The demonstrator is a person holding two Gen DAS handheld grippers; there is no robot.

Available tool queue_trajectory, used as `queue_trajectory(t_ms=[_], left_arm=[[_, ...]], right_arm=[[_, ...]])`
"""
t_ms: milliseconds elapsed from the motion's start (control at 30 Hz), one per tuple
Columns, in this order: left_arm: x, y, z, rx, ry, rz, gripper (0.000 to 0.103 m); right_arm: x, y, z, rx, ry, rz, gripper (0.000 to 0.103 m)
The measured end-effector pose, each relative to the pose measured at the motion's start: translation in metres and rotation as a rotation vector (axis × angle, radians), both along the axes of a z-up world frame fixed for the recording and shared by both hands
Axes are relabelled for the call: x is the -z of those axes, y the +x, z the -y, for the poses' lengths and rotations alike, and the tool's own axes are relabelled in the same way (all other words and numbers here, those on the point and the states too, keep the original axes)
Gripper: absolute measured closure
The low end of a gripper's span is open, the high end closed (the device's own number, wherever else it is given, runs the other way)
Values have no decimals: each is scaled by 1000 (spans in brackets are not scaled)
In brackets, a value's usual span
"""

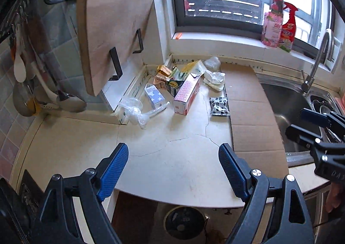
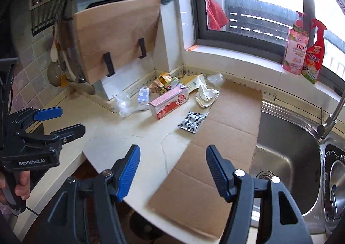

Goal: Collect trash
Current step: 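Raise both tools back above the counter, then grasp the pink drink carton with the left tool while the right tool grasps the patterned wrapper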

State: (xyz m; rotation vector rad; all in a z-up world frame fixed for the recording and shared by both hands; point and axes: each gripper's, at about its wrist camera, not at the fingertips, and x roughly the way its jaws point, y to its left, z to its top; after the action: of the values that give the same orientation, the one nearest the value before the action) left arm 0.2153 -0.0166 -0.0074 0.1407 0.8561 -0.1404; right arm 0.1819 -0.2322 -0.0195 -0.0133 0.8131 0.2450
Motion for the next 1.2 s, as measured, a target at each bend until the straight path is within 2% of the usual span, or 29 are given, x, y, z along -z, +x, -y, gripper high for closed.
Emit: queue_trajectory(t_ms=[233,433,600,733,967,1133,1200], left_arm=[[32,58,0,-48,3,-78,19],[63,109,4,-66,-14,-126,19],[78,153,25,-13,-11,-157,19],[87,188,46,38,56,-163,19],[106,232,79,108,142,-190,19],[122,251,90,136,169,-236,27],[128,256,92,143,170,-259,38]], right_arm=[[36,70,31,33,3,-82,39],[75,129,55,59,137,-203,39],[113,168,58,71,229,-305,39],[135,190,52,83,273,-360,45],[140,209,46,94,304,-367,46],[151,222,41,82,306,-415,52],[156,225,37,79,295,-428,55]])
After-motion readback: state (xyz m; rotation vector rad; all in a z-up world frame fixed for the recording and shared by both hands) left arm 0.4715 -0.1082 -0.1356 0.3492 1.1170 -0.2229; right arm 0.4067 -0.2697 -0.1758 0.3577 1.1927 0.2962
